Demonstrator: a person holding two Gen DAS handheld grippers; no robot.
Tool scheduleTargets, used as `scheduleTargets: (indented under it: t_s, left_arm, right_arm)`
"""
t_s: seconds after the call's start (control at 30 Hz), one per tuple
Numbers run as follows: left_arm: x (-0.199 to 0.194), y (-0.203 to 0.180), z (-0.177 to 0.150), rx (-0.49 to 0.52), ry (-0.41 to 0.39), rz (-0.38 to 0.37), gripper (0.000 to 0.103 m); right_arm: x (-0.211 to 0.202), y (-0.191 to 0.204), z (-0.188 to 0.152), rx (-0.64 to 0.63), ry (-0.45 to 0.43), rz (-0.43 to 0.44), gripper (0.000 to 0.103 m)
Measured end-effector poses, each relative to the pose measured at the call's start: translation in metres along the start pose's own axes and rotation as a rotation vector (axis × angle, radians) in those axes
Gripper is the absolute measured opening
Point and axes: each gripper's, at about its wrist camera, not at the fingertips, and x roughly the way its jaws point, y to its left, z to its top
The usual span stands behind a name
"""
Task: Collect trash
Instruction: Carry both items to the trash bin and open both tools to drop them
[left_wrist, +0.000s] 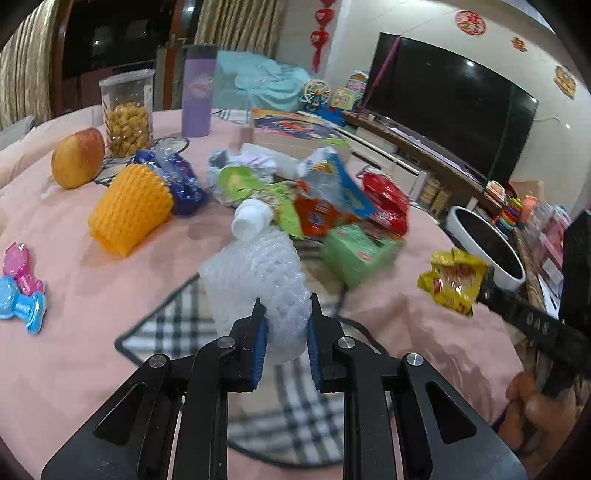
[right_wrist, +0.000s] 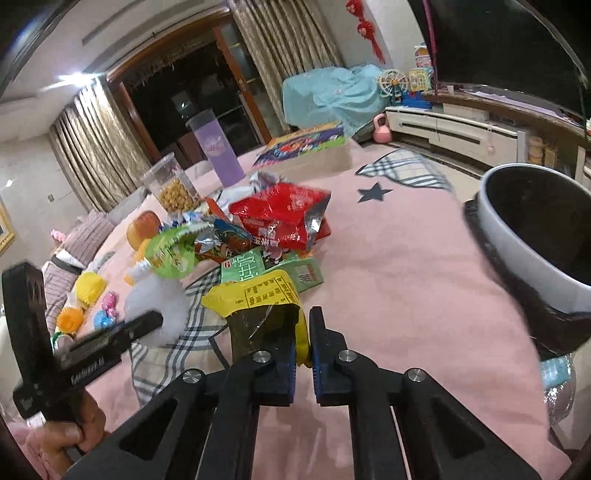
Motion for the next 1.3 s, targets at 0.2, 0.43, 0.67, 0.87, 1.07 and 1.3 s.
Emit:
scheduleTargets:
  t_s: [0.2, 0.43, 0.67, 0.87, 1.07, 1.3]
  left_arm:
    - [-0.022, -0.031, -0.006, 0.042, -0.036, -0.096, 0.017]
    - [-0.014, -0.093, -0.001, 0.161, -0.022, -0.202, 0.017]
    - [0.005, -0.146, 0.013, 0.231, 0.009, -0.292, 0.017]
    - [0.028, -0.174, 0.023, 0.252, 0.039, -0.322, 0.017]
    - [0.047, -0.203, 0.038, 0.287, 0.052, -0.362, 0.017]
    - [0.065, -0.24, 0.056, 0.334, 0.08, -0.407, 0.017]
  right_arm:
    - [-0.031, -0.018, 0.0, 0.03, -0.057, -0.023, 0.006]
    - [-0.065, -0.06, 0.008, 0.096, -0.126, -0.092, 0.006]
    - [-0.084, -0.11, 0.02, 0.158, -0.162, -0.165, 0.006]
    - [-0.087, -0.141, 0.029, 0.188, -0.163, -0.195, 0.006]
    - [-0.09, -0.164, 0.035, 0.208, -0.158, -0.214, 0.006]
    - [-0.089, -0.188, 0.05, 0.226, -0.147, -0.232, 0.007]
